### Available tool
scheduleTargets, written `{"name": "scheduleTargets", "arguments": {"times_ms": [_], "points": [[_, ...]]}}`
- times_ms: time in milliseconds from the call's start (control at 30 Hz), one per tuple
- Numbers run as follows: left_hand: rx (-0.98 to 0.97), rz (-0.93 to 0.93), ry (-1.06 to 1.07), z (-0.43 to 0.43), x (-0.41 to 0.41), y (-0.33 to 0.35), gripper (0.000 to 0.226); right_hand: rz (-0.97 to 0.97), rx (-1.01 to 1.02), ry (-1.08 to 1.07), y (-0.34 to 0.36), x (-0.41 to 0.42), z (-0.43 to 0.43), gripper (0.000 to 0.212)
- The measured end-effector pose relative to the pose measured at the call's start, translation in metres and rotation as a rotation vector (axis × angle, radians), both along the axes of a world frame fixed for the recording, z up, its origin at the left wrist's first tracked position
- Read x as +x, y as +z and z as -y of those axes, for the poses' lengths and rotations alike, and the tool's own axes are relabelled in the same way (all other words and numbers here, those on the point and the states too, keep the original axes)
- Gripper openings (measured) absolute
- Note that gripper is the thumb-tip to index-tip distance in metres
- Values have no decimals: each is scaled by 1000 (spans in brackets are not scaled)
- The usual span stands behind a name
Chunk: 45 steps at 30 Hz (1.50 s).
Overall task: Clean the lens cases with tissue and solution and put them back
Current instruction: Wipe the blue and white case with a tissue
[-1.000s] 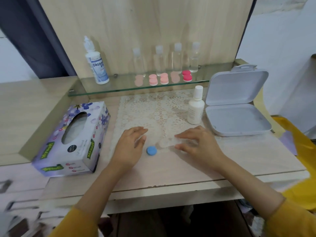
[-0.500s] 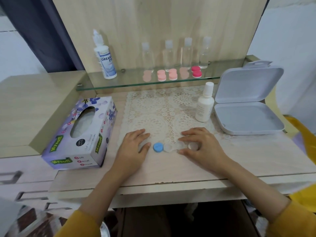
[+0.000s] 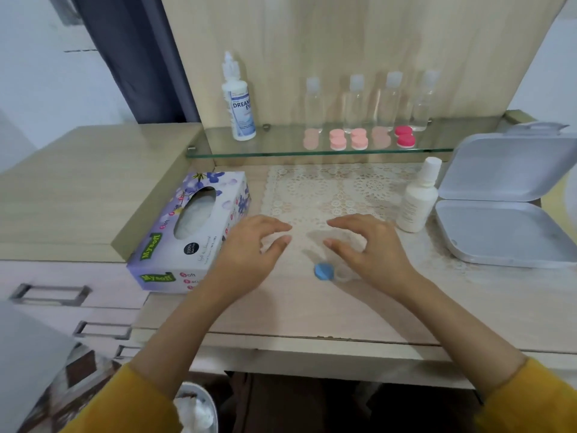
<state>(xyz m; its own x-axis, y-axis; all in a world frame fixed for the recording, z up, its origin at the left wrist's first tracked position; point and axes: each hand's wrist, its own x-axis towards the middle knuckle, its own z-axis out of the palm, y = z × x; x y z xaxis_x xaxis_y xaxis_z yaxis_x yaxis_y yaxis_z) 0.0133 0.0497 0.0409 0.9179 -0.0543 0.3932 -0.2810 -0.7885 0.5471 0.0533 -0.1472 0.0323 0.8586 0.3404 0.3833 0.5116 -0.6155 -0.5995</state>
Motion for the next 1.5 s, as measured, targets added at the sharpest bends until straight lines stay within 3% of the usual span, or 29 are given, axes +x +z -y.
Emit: {"name": "scheduleTargets", "arguments": {"times_ms": [133, 333, 567, 767, 900, 1200, 1500], "points": [[55, 61, 71, -37, -6, 37, 15, -24, -144, 106, 3, 6, -38, 38], [312, -188, 296, -100, 8, 56, 16, -106, -328, 141, -1, 7, -83, 39], [774, -274, 191, -119, 31, 53, 28, -79, -477, 137, -11, 9, -104, 31], [939, -294, 114, -125, 41, 44, 37, -87, -464, 114, -9, 10, -110, 38], [920, -292, 88, -126, 43, 40, 33, -78, -437, 109, -10, 9, -112, 38], [638, -275, 118, -125, 41, 40, 16, -69, -387, 121, -15, 11, -110, 50], [305, -124, 166, -126, 34, 83, 6, -58, -239, 91, -20, 15, -104, 37]]}}
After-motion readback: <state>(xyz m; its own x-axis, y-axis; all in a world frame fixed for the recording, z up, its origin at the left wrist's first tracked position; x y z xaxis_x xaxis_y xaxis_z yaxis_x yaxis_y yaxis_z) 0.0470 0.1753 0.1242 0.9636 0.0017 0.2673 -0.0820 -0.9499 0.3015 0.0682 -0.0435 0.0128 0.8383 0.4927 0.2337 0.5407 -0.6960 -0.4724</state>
